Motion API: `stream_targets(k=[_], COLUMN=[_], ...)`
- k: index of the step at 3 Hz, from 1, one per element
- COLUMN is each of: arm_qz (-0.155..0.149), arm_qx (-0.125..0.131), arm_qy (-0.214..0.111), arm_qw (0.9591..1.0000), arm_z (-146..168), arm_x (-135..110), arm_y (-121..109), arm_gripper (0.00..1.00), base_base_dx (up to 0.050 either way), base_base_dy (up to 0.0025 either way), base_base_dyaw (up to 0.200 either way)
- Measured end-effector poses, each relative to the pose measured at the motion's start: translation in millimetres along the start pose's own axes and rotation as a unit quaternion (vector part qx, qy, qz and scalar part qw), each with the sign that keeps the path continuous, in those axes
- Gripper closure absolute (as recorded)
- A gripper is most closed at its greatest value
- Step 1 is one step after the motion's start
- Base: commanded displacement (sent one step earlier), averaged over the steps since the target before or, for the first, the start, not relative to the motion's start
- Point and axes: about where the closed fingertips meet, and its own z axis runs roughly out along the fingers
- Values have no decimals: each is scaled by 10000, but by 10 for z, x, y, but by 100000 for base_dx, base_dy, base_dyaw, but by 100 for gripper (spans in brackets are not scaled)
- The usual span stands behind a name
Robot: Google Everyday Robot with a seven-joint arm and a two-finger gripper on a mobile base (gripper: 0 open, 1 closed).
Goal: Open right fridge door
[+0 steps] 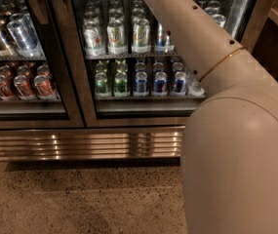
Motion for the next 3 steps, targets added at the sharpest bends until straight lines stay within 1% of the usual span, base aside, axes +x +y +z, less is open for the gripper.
stream_targets(k=[3], arm_qz=[0], arm_qx=[0], arm_qy=[0], arm_qw=[10000], arm_z=[-12], arm_x=[1], arm_y=[-43], arm_gripper=[100], base_base_dx=[0], base_base_dy=[0], base_base_dyaw=[0])
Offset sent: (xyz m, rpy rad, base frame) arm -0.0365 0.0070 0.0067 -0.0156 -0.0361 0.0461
